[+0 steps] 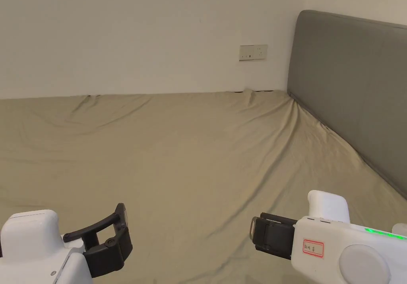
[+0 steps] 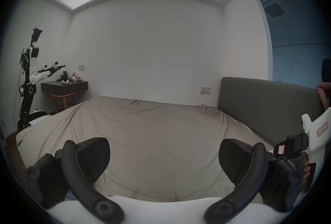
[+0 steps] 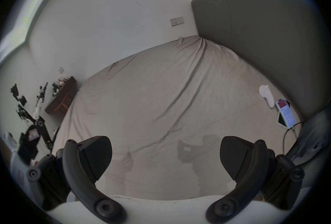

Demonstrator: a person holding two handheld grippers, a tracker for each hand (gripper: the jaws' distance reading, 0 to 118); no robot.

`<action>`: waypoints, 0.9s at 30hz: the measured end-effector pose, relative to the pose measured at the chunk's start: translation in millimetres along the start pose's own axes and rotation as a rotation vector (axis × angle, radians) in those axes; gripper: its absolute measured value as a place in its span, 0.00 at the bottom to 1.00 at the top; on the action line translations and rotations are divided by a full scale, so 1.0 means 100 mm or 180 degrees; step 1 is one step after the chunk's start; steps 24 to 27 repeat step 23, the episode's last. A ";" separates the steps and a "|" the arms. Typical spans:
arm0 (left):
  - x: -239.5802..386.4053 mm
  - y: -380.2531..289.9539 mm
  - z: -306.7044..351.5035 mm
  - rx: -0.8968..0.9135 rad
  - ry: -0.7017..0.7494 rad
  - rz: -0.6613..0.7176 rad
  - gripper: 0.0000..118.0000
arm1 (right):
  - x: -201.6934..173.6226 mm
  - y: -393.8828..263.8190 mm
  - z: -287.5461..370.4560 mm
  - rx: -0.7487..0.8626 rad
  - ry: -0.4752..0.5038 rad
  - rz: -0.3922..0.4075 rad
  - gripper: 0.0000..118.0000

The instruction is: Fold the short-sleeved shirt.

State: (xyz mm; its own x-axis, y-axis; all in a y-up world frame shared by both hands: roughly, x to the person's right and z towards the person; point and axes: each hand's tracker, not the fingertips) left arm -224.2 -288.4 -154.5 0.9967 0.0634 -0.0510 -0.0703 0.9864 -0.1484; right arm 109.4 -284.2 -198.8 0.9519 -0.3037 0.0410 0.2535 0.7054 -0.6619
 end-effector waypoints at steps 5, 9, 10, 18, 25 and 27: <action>0.01 -0.02 -0.02 -0.0019 -0.0021 -0.0014 1.00 | 0.04 0.00 -0.01 0.0012 0.0197 -0.0148 1.00; 0.00 -0.05 -0.06 -0.0048 -0.0016 -0.0003 1.00 | -0.16 -0.12 0.04 0.0591 -0.0481 0.0364 1.00; 0.00 -0.05 -0.08 -0.0059 -0.0017 0.0013 1.00 | -0.23 -0.15 0.02 0.0714 -0.0750 0.0540 1.00; 0.04 -0.20 -0.30 -0.0286 -0.0106 0.0086 1.00 | -0.22 -0.20 -0.34 0.0157 -0.0840 0.0601 1.00; 0.09 -0.37 -0.52 -0.0503 -0.0192 0.0095 1.00 | -0.09 -0.22 -0.54 0.0117 -0.0507 0.0460 1.00; 0.09 -0.37 -0.52 -0.0503 -0.0192 0.0095 1.00 | -0.09 -0.22 -0.54 0.0117 -0.0507 0.0460 1.00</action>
